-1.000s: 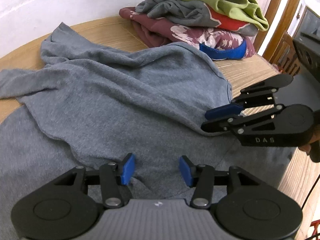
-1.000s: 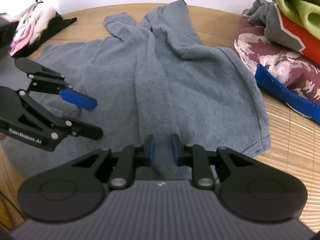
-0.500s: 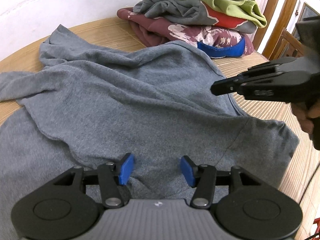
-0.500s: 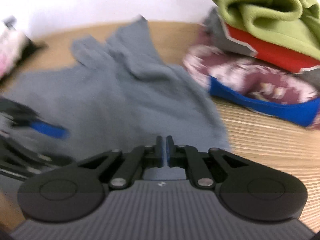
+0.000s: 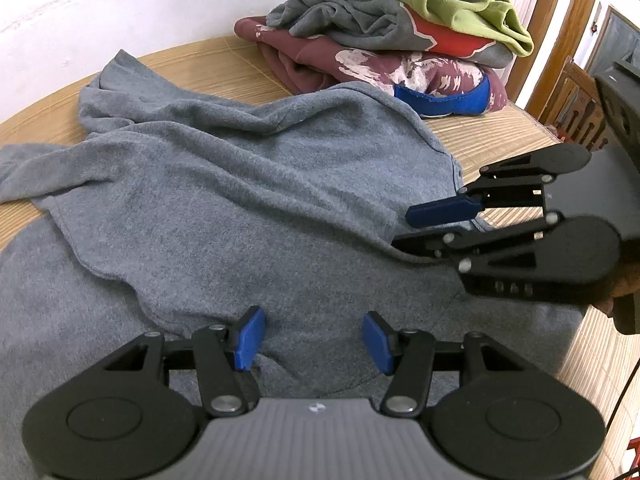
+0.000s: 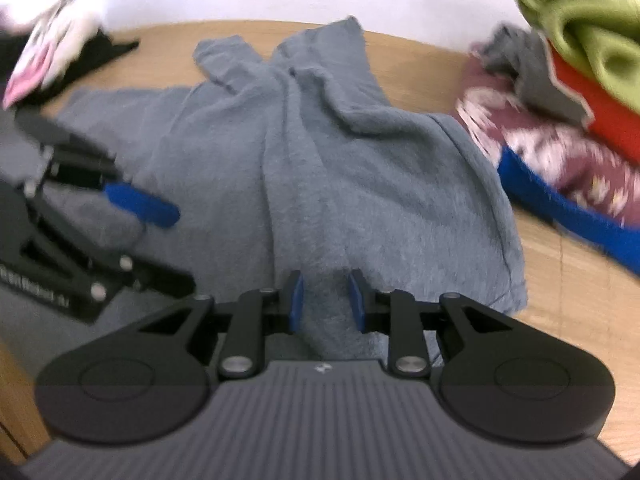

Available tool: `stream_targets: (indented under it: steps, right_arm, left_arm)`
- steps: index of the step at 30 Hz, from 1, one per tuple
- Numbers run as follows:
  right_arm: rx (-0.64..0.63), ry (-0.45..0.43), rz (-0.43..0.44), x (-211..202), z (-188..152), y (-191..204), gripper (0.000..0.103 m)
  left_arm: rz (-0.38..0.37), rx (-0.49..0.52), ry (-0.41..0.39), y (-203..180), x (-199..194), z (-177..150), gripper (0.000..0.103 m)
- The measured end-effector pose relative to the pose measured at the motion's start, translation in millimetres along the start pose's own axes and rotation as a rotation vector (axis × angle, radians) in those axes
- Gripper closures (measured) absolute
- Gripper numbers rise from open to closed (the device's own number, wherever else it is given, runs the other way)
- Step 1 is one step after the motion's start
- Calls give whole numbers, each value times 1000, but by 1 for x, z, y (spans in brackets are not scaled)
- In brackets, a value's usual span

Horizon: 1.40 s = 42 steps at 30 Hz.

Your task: Fold clothes

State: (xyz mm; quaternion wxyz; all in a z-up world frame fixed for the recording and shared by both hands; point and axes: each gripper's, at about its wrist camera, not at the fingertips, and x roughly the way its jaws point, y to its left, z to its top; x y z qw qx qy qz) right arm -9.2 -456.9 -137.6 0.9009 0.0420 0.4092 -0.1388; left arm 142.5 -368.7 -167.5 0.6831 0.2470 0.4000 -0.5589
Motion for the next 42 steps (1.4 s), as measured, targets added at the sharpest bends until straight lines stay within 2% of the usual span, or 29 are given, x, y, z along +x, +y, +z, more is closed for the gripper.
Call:
stream_targets:
  steps: [2, 3, 4, 7, 9, 11, 13, 16, 19, 22, 25, 26, 29, 32, 34, 35, 37, 38, 39, 41, 42]
  right_arm:
    - [-1, 13, 16, 1, 2, 2, 82]
    - [-2, 20, 23, 2, 4, 2, 93]
    - [-18, 22, 12, 2, 5, 5, 96]
    - [-44, 15, -37, 0, 8, 8, 98]
    - [31, 8, -72, 1, 7, -6, 100]
    - [45, 17, -208, 9, 1, -17, 100]
    - [146, -4, -196, 6, 0, -35, 100]
    - [151, -34, -161, 0, 9, -37, 98]
    - [93, -90, -96, -3, 29, -25, 97]
    - [-2, -168, -28, 5, 64, -8, 97]
    - [-41, -226, 69, 29, 111, 3, 96]
    - [-52, -230, 93, 40, 126, 8, 96]
    - [-48, -160, 143, 95, 174, 14, 94]
    - [-45, -91, 193, 150, 222, 20, 93]
    - [-24, -55, 216, 178, 238, 22, 94]
    - [-43, -39, 199, 189, 240, 27, 96]
    - [-178, -50, 22, 207, 236, 34, 101]
    - [-211, -63, -55, 213, 232, 31, 101]
    - [-195, -83, -95, 217, 229, 22, 101]
    - [-120, -88, -117, 216, 229, 7, 100]
    - [-85, -91, -84, 210, 232, 2, 97]
  left_arm:
    - [-3, -4, 0, 0, 0, 0, 45]
    - [-2, -4, 0, 0, 0, 0, 45]
    - [-2, -4, 0, 0, 0, 0, 45]
    - [-2, -4, -2, 0, 0, -1, 45]
    - [-6, -6, -5, 1, 0, -2, 45]
    - [-8, -6, -8, 2, -1, -2, 45]
    - [-9, -3, -9, 2, -1, -3, 44]
    - [-15, -27, -9, 5, -1, -1, 45]
    - [-12, -96, -29, 19, -9, 6, 54]
    - [82, -115, -141, 44, -30, 17, 53]
    - [183, -149, -178, 84, -32, 37, 52]
    - [188, -172, -174, 99, -27, 43, 52]
    - [213, -247, -133, 139, -1, 58, 54]
    - [234, -266, -111, 154, 16, 62, 54]
    - [231, -266, -110, 155, 22, 59, 53]
    - [241, -252, -114, 153, 23, 57, 52]
    - [260, -226, -122, 149, 23, 52, 50]
    - [264, -223, -125, 148, 23, 50, 49]
    - [263, -221, -133, 147, 23, 48, 49]
    - [256, -223, -142, 148, 23, 47, 48]
    - [254, -223, -143, 148, 23, 47, 48]
